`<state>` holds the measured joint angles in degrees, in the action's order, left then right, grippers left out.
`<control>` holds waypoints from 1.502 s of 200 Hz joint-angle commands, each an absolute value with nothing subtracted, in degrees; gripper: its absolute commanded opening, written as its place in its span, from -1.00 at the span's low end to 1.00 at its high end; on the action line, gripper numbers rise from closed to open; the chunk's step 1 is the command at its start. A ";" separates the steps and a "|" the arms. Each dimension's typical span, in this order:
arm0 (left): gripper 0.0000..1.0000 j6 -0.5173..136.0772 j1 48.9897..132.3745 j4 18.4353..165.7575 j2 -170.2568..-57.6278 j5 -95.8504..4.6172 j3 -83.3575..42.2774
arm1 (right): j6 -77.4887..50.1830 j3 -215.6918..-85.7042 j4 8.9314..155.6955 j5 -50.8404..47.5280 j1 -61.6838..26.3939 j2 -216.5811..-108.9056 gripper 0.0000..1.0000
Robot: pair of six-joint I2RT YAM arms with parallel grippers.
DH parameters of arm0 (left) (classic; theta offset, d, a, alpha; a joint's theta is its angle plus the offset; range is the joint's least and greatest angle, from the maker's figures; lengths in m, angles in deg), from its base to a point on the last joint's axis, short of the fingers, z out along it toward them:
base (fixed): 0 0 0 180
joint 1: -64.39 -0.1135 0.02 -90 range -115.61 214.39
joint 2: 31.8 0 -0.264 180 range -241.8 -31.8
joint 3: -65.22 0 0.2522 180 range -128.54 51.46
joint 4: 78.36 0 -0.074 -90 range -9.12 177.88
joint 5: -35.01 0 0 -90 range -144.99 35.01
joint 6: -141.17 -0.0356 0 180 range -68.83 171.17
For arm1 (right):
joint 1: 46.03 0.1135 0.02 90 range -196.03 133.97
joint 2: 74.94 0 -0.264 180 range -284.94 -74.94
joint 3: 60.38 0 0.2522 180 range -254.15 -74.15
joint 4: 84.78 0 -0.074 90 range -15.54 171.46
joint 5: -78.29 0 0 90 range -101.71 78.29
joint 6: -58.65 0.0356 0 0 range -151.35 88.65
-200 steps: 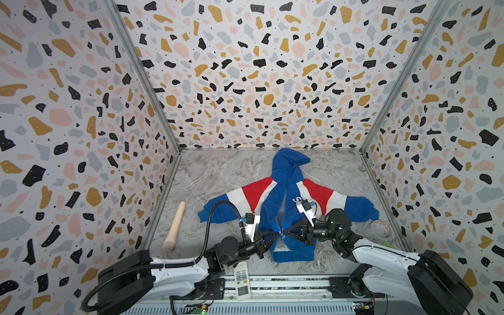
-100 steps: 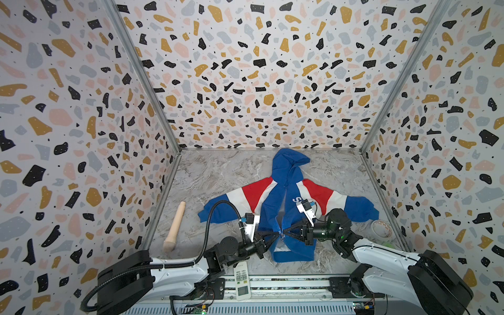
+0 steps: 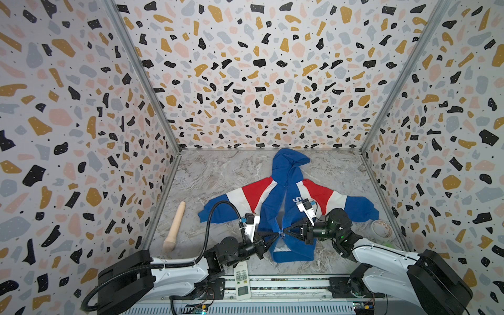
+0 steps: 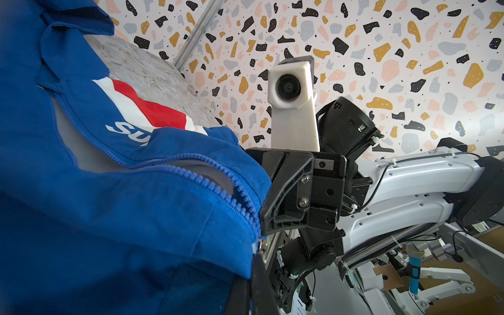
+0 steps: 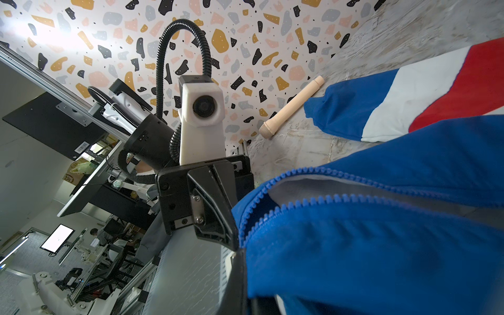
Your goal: Zip up the jacket
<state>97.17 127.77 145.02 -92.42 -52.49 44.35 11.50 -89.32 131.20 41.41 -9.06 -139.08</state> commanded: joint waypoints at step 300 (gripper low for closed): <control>-1.00 95.52 127.83 151.82 -102.92 -50.44 46.10 | 32.34 -85.34 152.60 29.87 -10.93 -145.68 -1.00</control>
